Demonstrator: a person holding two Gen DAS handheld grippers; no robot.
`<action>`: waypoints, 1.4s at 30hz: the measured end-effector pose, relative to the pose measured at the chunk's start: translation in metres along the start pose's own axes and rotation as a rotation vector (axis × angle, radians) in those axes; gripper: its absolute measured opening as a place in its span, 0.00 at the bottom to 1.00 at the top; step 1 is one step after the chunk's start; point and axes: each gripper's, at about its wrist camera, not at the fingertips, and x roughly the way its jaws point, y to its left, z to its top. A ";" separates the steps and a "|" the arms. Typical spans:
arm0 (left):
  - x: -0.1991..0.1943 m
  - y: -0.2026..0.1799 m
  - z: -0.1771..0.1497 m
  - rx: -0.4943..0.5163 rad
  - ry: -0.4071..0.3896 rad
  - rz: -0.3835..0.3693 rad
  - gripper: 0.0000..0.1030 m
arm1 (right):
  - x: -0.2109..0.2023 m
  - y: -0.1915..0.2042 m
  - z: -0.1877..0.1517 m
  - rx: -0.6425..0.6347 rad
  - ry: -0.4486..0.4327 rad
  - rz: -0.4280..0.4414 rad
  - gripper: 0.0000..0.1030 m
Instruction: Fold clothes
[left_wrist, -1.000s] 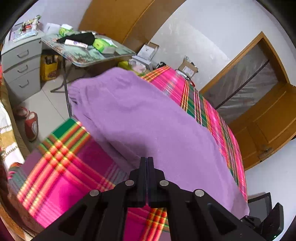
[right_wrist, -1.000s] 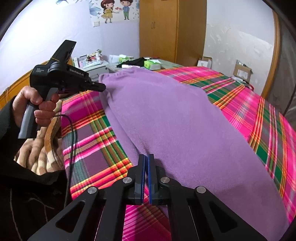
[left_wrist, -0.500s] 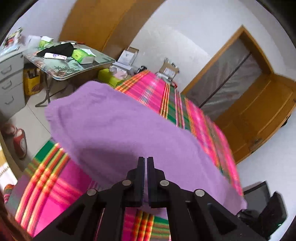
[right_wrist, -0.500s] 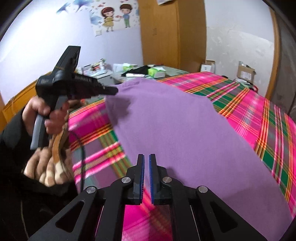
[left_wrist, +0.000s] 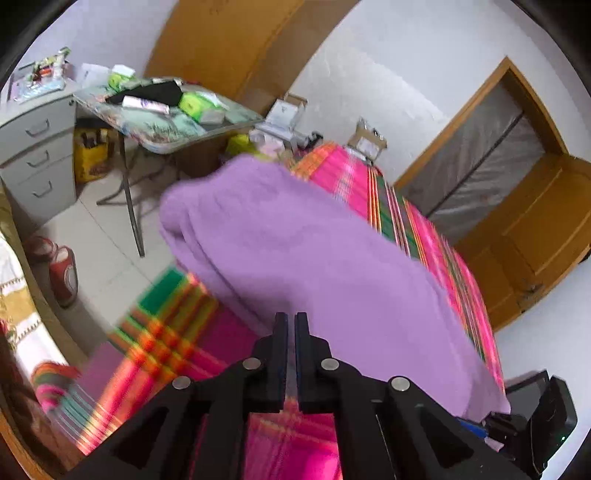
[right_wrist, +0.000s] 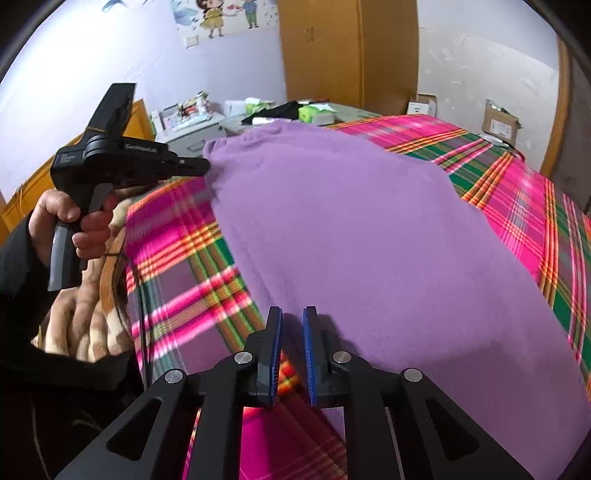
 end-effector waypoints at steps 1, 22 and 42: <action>-0.001 0.004 0.005 -0.015 -0.013 0.013 0.04 | 0.000 -0.001 0.000 0.004 0.001 -0.006 0.12; 0.006 0.087 0.023 -0.381 -0.050 -0.026 0.47 | 0.008 -0.001 0.008 -0.010 0.008 -0.037 0.12; 0.052 0.121 0.025 -0.597 0.024 -0.195 0.43 | 0.005 -0.002 0.011 -0.002 -0.011 -0.034 0.12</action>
